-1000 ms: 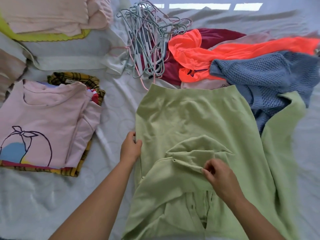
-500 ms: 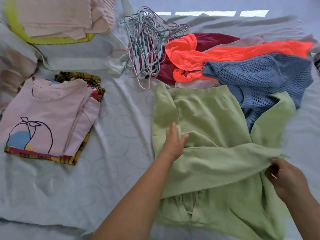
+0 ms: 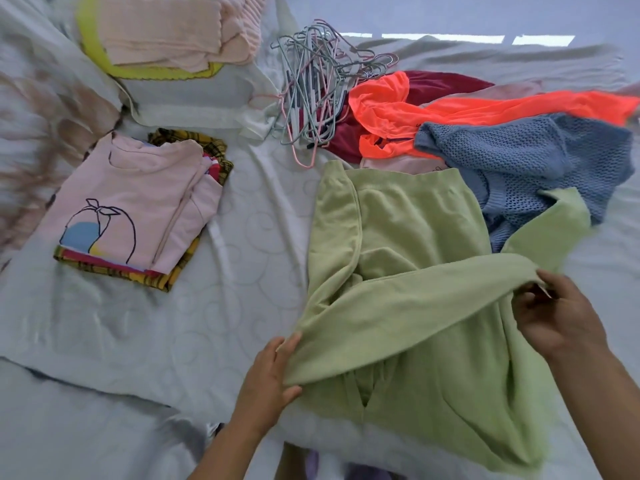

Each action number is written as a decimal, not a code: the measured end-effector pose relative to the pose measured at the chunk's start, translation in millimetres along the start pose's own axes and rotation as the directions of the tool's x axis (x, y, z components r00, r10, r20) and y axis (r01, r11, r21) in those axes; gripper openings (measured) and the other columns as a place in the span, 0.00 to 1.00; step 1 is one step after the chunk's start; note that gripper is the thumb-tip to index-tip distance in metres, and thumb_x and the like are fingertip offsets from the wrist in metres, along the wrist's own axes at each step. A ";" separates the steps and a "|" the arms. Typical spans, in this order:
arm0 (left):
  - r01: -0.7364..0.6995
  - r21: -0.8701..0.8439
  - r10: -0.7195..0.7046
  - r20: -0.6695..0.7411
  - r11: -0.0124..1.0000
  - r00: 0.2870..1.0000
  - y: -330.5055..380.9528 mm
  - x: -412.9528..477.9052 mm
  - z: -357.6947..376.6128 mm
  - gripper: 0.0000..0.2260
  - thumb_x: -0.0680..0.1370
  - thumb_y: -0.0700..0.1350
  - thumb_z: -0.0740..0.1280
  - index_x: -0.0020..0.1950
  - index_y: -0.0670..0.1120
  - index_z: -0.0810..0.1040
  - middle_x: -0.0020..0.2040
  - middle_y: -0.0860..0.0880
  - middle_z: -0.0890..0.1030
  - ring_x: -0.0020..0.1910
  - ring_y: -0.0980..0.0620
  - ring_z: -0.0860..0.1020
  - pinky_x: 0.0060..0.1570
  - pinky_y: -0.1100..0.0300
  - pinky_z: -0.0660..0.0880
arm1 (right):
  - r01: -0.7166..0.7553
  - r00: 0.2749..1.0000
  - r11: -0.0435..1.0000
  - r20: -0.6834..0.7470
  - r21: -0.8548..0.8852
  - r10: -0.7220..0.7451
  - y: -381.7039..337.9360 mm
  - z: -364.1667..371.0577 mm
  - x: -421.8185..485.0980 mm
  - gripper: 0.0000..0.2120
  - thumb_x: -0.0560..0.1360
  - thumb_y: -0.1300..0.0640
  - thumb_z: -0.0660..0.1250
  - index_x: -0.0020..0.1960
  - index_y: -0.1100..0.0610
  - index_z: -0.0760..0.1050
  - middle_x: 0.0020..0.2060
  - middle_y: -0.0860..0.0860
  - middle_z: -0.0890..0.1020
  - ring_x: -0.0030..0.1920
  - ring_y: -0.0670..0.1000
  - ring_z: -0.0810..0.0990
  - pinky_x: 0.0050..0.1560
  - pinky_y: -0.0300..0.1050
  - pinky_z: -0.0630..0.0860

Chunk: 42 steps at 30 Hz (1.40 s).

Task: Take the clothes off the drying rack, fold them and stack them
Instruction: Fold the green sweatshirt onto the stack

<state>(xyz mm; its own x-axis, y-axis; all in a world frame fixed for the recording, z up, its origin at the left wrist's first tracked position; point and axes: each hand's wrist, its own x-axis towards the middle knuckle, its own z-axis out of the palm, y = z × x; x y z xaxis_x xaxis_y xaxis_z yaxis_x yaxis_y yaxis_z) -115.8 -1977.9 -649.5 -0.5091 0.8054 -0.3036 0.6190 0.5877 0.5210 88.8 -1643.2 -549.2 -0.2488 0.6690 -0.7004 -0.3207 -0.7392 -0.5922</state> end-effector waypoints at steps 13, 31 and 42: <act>-0.051 -0.151 0.080 0.195 0.987 0.978 40.9 -48.9 -14.2 0.18 0.66 0.60 0.48 0.53 0.57 0.59 0.47 0.47 0.77 0.45 0.48 0.72 0.42 0.62 0.67 | 0.197 0.964 0.976 0.161 0.091 -0.210 -56.8 40.6 -26.2 0.16 0.52 0.55 0.75 0.37 0.52 0.73 0.28 0.44 0.79 0.29 0.39 0.78 0.32 0.29 0.73; 0.606 -0.697 -0.398 0.467 0.383 0.790 16.6 -23.9 10.9 0.04 0.74 0.38 0.64 0.42 0.44 0.78 0.34 0.51 0.79 0.32 0.57 0.73 0.33 0.66 0.69 | 0.148 0.918 0.849 0.389 -0.507 0.073 71.7 188.3 38.1 0.08 0.80 0.62 0.56 0.46 0.55 0.73 0.37 0.48 0.83 0.40 0.47 0.82 0.39 0.41 0.80; 0.403 -0.476 -0.354 0.192 0.782 0.915 20.3 -16.9 9.0 0.19 0.64 0.58 0.59 0.51 0.52 0.74 0.43 0.55 0.78 0.39 0.58 0.74 0.42 0.66 0.69 | 0.579 0.811 -0.198 0.584 -0.791 0.039 189.7 33.9 -9.0 0.26 0.78 0.56 0.60 0.74 0.55 0.60 0.74 0.45 0.56 0.73 0.43 0.54 0.70 0.35 0.48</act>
<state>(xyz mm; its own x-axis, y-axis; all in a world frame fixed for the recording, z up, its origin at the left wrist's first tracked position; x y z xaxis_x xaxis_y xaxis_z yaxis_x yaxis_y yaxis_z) -89.3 -1978.9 -641.0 -0.5701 0.5438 -0.6158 -0.0053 0.7471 0.6647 -0.8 -1786.8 -641.8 -0.7479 0.5586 -0.3586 0.6422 0.4725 -0.6035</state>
